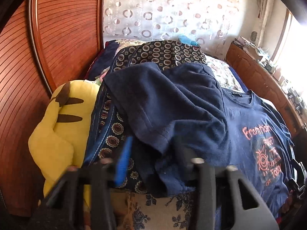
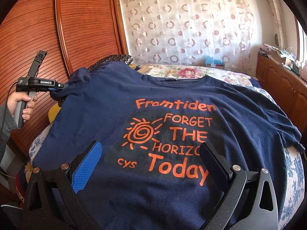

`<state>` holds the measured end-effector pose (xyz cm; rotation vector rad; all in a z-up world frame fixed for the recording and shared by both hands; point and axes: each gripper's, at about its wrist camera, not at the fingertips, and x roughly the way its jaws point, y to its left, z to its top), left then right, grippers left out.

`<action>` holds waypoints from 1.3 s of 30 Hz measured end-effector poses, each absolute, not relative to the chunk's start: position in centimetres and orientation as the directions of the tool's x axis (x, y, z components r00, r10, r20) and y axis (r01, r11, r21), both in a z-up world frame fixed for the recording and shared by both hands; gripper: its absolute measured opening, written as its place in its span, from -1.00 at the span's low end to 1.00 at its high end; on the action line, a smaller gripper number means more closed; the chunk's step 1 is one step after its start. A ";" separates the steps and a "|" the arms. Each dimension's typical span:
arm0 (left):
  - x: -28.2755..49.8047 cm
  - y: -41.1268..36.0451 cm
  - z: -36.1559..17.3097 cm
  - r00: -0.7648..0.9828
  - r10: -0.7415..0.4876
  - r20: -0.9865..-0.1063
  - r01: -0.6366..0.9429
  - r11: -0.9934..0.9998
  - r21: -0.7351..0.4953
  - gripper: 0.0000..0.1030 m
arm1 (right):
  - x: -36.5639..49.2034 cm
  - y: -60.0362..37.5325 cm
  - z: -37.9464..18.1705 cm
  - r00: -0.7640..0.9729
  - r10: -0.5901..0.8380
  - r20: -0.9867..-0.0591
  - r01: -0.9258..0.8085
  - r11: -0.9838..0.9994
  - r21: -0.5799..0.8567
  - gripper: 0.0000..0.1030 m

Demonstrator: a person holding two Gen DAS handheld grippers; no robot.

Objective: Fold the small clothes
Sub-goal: 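Lower the left gripper onto the shirt side and grasp its edge, then fold the held shirt side inward over the back, then open left gripper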

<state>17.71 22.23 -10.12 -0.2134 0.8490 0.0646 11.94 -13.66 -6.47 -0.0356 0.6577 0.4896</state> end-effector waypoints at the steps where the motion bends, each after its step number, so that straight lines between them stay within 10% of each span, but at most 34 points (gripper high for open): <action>1: 17.8 22.3 -10.0 0.661 -0.031 -0.750 -0.136 0.978 -0.159 -0.69 | 11.9 -13.8 -6.5 0.683 0.425 -0.593 -0.445 0.887 0.123 1.00; 5: 17.2 21.1 -8.1 0.706 -0.005 -0.708 -0.103 0.989 -0.109 -0.96 | 11.9 -14.1 -6.5 0.688 0.422 -0.590 -0.437 0.890 0.128 1.00; 22: 21.9 7.2 -0.7 0.751 -0.130 -0.647 0.186 0.982 0.019 -0.98 | 11.7 -16.3 -5.8 0.710 0.408 -0.574 -0.404 0.903 0.143 1.00; 39: 15.7 8.1 -2.6 0.736 -0.133 -0.663 0.181 0.983 0.005 -0.55 | 13.6 -15.7 -4.2 0.686 0.449 -0.573 -0.474 0.873 0.117 0.94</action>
